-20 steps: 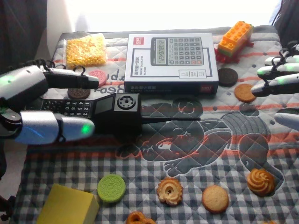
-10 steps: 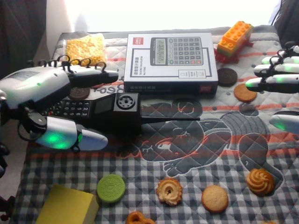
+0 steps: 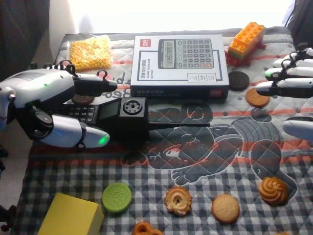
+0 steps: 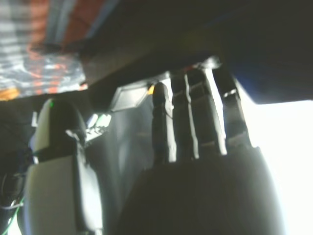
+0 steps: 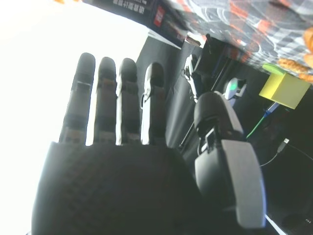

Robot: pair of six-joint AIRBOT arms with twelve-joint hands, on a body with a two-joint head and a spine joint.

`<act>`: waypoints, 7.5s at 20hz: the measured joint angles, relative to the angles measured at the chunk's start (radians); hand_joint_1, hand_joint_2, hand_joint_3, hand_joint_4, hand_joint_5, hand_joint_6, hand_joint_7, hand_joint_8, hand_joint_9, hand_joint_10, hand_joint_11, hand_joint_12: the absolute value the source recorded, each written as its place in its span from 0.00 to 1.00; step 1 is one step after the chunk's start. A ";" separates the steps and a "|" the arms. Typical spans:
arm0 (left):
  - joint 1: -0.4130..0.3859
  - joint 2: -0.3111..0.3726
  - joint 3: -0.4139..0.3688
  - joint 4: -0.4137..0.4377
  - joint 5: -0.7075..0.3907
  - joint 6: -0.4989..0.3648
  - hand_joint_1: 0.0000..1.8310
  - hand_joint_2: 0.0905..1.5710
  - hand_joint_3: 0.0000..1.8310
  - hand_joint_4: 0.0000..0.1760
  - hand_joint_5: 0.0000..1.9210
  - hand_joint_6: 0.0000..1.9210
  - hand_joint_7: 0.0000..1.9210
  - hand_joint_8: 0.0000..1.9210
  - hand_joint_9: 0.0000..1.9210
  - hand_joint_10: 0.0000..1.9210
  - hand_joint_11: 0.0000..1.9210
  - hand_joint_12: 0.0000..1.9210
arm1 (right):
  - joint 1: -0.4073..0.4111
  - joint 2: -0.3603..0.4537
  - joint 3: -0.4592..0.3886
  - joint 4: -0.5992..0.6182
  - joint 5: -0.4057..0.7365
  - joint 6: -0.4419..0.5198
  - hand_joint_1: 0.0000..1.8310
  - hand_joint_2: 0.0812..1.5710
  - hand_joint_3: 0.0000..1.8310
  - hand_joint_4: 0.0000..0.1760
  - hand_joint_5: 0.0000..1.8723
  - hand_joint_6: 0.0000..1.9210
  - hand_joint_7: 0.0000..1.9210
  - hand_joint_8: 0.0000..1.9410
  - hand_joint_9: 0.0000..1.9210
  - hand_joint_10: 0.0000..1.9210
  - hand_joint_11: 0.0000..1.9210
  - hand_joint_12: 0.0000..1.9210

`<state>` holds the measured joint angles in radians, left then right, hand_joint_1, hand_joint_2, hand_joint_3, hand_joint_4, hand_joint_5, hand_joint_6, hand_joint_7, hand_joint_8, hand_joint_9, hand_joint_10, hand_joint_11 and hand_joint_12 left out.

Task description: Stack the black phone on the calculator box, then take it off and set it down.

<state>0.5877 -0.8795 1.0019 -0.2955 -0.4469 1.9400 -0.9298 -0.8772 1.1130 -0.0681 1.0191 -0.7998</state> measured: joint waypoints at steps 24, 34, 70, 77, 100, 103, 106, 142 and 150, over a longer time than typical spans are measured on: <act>-0.219 0.008 0.019 0.269 0.003 -0.271 0.75 0.69 0.00 0.00 0.48 0.49 0.50 0.54 0.50 0.61 0.44 0.66 | 0.000 0.000 -0.004 0.001 0.000 -0.001 0.12 0.85 0.00 0.62 0.26 0.00 0.20 0.00 0.15 0.00 0.02 0.43; -0.419 -0.285 0.336 0.266 0.219 -0.273 0.74 0.68 0.00 0.00 0.51 0.49 0.54 0.46 0.49 0.51 0.34 0.57 | 0.005 -0.019 0.003 -0.006 0.007 -0.002 0.17 0.85 0.00 0.43 0.26 0.00 0.20 0.00 0.16 0.00 0.02 0.41; 0.071 0.077 -0.124 0.024 -0.461 -0.280 0.47 0.54 0.00 0.95 0.06 0.00 0.05 0.00 0.02 0.00 0.00 0.00 | 0.142 -0.071 0.042 0.048 0.099 0.009 0.20 0.72 0.00 0.59 0.22 0.00 0.17 0.00 0.13 0.00 0.06 0.15; 0.209 0.106 -0.185 -0.028 -0.603 -0.283 0.49 0.54 0.00 1.00 0.04 0.00 0.03 0.00 0.00 0.00 0.00 0.00 | 0.364 -0.192 0.153 -0.010 -0.084 0.006 0.31 0.64 0.00 1.00 0.18 0.00 0.13 0.00 0.12 0.00 0.00 0.38; 0.270 0.058 -0.126 -0.039 -0.636 -0.552 0.52 0.55 0.00 1.00 0.04 0.00 0.04 0.00 0.00 0.00 0.00 0.00 | 0.541 -0.445 0.414 -0.022 -0.484 0.011 0.69 0.69 0.00 0.00 0.48 0.51 0.58 0.47 0.71 0.10 0.51 0.56; 0.293 0.055 -0.112 -0.047 -0.642 -0.609 0.46 0.55 0.00 0.87 0.00 0.00 0.02 0.00 0.00 0.00 0.00 0.00 | 0.541 -0.433 0.377 -0.023 -0.473 0.002 0.68 0.69 0.00 0.00 0.48 0.49 0.57 0.50 0.68 0.15 0.44 0.68; 0.305 0.055 -0.111 -0.056 -0.647 -0.623 0.46 0.56 0.00 0.98 0.01 0.00 0.03 0.00 0.00 0.00 0.00 0.00 | 0.525 -0.363 0.277 -0.057 -0.415 0.000 0.69 0.67 0.00 0.00 0.51 0.45 0.61 0.42 0.70 0.14 0.54 0.58; 0.410 0.110 -0.145 -0.079 -0.778 -0.727 0.37 0.59 0.00 0.57 0.00 0.00 0.03 0.01 0.01 0.00 0.01 0.01 | 0.003 -0.074 0.006 0.022 -0.002 0.146 0.21 0.71 0.00 0.81 0.00 0.00 0.01 0.00 0.03 0.00 0.04 0.00; 0.454 0.124 -0.125 0.000 -1.025 -0.967 0.20 0.69 0.00 0.00 0.06 0.01 0.11 0.00 0.08 0.00 0.00 0.14 | -0.056 0.003 -0.063 0.104 0.345 0.129 0.34 0.71 0.01 0.62 0.03 0.01 0.00 0.00 0.00 0.00 0.00 0.00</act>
<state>1.0412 -0.7551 0.8768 -0.2958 -1.4715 0.9733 -0.9863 -0.8738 1.0504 0.0360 1.3640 -0.6708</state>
